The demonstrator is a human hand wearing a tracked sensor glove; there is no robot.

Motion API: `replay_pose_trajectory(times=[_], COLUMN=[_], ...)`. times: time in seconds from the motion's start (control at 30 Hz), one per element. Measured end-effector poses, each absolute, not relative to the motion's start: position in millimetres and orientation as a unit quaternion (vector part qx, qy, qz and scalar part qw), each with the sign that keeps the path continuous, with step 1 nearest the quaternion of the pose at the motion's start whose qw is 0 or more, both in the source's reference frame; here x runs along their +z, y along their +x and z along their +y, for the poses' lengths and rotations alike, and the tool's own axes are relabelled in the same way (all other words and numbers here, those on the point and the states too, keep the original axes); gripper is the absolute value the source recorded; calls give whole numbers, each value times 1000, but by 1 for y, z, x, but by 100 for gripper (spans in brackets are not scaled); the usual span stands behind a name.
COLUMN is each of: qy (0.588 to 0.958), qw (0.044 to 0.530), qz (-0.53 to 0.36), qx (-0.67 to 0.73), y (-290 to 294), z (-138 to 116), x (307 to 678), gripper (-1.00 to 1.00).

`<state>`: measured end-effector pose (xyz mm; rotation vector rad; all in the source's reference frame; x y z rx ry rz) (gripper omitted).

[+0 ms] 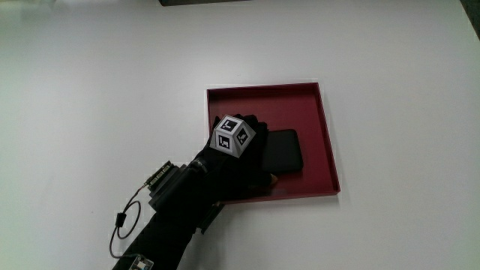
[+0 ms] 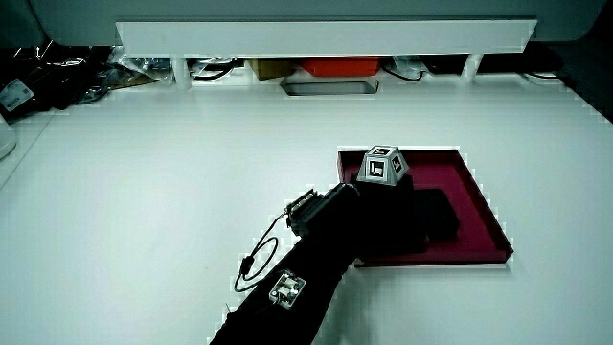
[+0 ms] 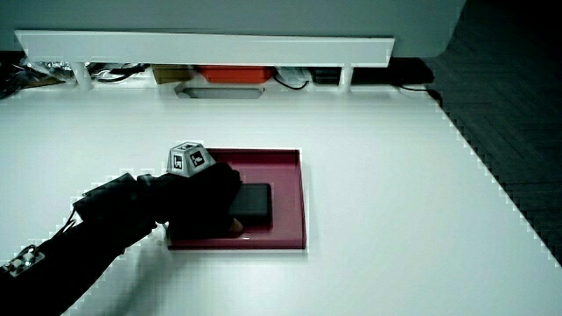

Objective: Place battery into plate

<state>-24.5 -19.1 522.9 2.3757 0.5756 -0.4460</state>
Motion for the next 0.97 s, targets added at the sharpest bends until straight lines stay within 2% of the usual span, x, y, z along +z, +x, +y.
replay_pose_trajectory(times=[0.3,0.57,0.73,0.87,0.97], qy=[904,893,893,872,876], qw=[334,311,279,291,313], qz=[211,236,267,258,247], qx=[-166,-225,-232,-298,-271], y=[-27,-42,-63,-88,-111], z=[-17,-22,-21,-15,-9], x=[524,479,441,441,427], gripper=[-60,-100,-100,-100,-100])
